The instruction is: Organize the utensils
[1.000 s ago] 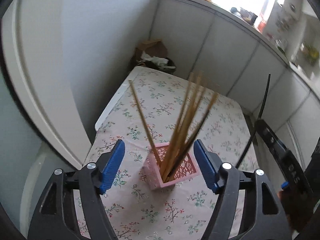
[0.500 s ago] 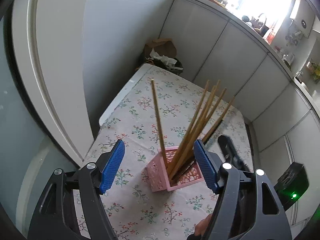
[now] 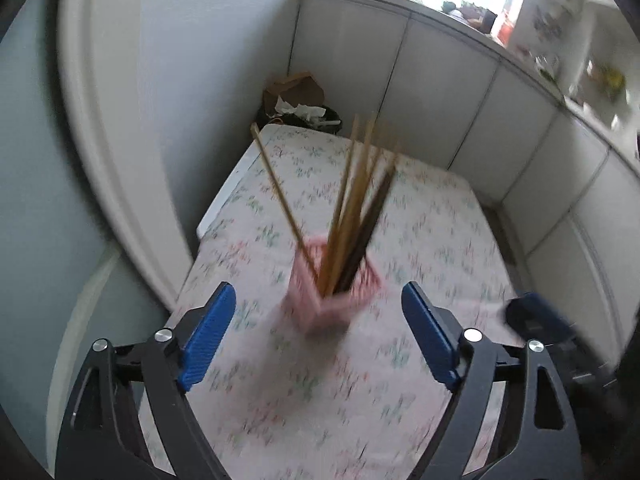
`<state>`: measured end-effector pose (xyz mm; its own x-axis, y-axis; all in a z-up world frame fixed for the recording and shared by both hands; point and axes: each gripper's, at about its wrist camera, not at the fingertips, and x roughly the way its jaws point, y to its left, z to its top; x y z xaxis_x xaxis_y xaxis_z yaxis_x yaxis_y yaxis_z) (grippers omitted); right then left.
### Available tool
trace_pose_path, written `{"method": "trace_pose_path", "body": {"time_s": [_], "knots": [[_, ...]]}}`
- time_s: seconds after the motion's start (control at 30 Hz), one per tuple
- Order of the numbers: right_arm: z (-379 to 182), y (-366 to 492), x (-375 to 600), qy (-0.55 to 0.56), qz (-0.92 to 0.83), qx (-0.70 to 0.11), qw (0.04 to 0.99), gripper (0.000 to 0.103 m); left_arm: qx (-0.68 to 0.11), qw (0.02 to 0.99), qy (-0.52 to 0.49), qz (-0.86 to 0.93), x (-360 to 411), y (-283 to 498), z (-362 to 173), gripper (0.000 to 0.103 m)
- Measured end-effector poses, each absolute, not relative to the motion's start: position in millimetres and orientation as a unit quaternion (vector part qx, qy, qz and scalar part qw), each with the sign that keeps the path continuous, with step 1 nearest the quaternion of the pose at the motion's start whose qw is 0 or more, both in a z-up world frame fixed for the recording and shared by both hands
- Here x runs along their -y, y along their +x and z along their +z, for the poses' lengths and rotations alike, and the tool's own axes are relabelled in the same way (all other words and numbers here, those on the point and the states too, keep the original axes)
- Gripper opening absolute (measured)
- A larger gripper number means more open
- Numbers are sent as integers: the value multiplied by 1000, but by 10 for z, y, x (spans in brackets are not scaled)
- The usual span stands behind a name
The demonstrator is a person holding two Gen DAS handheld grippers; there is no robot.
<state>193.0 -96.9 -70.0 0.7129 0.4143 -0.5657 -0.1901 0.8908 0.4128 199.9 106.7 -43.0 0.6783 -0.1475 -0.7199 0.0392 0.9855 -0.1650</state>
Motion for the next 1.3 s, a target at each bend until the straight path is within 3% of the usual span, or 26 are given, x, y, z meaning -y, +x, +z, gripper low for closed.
{"method": "trace_pose_path", "body": {"time_s": [0.1,0.17,0.47,1.3], "knots": [[-639,1489,1053,164,172,-360,902,77,-414,907,-62,-55,-962,1551,-466,88],[-598,1179,1091,154,172,-370,900,82,-413,908,-49,-51,-891,1275,-416,96],[-24,183,1143,127,184,-344,912,94,-363,931,0,-21,-703,240,72,96],[983,-563,1223,100,136,-299,939,96,-287,955,36,-64,-437,-467,948,96]]}}
